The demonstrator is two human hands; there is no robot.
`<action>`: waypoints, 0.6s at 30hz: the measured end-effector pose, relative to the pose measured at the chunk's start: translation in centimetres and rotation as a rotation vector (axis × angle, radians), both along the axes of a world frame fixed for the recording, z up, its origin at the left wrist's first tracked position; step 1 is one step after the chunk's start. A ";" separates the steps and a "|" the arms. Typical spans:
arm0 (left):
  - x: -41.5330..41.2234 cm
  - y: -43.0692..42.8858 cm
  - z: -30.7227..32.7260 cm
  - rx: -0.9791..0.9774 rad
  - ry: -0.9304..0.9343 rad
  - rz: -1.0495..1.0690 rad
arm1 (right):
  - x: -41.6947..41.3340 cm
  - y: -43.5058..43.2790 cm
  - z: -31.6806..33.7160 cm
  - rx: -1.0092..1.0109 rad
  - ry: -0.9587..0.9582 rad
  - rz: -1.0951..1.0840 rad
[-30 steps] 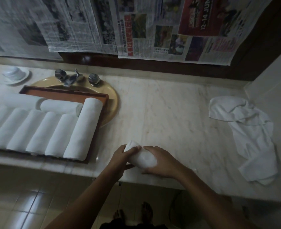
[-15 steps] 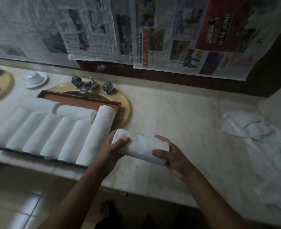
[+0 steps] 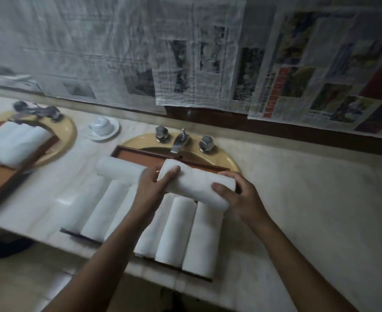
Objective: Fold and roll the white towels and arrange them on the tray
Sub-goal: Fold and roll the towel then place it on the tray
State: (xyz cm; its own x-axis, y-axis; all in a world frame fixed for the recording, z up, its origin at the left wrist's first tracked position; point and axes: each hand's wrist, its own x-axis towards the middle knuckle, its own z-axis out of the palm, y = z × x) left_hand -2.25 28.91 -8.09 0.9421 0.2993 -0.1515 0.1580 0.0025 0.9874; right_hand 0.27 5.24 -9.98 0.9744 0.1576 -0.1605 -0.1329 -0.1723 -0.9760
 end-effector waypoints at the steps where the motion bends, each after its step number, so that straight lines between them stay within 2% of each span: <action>1: 0.8 1.6 0.5 0.033 -0.002 -0.009 | 0.8 1.8 0.1 0.000 -0.006 -0.015; 7: 7.2 13.6 1.3 0.011 0.041 -0.084 | 7.8 13.4 -0.3 -0.092 -0.027 -0.091; 11: 11.4 20.0 -0.4 0.126 0.117 -0.091 | 11.9 19.3 -0.4 -0.193 0.012 -0.068; 18: 16.7 26.5 -4.7 0.278 0.280 -0.115 | 16.7 26.7 -3.5 -0.376 0.224 -0.062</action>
